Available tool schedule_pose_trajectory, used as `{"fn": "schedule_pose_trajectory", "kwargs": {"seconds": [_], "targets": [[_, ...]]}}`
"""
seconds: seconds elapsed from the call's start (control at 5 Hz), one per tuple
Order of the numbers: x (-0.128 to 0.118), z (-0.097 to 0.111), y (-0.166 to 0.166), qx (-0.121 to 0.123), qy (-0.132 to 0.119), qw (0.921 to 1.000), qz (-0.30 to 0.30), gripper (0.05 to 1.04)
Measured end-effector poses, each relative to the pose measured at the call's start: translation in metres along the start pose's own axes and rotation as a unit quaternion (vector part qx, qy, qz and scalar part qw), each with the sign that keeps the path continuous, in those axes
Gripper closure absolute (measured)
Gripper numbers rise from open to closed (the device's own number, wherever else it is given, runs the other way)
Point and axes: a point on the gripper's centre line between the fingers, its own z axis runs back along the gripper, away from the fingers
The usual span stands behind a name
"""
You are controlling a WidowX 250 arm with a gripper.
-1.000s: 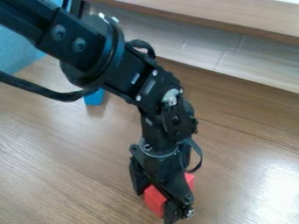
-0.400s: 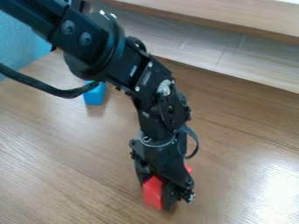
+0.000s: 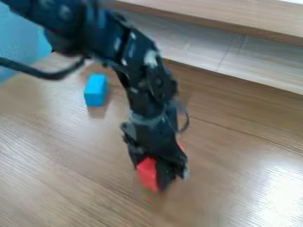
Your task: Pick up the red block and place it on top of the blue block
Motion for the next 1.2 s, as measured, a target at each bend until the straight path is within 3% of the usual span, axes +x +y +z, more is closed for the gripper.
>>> {"fn": "schedule_pose_trajectory", "kwargs": {"seconds": [0.4, 0.8, 1.2], "targets": [[0.016, 0.033, 0.058, 0.015, -0.03, 0.9968, 0.072, 0.493], [0.031, 0.063, 0.111, 0.033, -0.068, 0.9881, 0.134, 0.493], [0.039, 0.068, 0.138, 0.038, -0.074, 0.9798, 0.182, 0.493]]}}
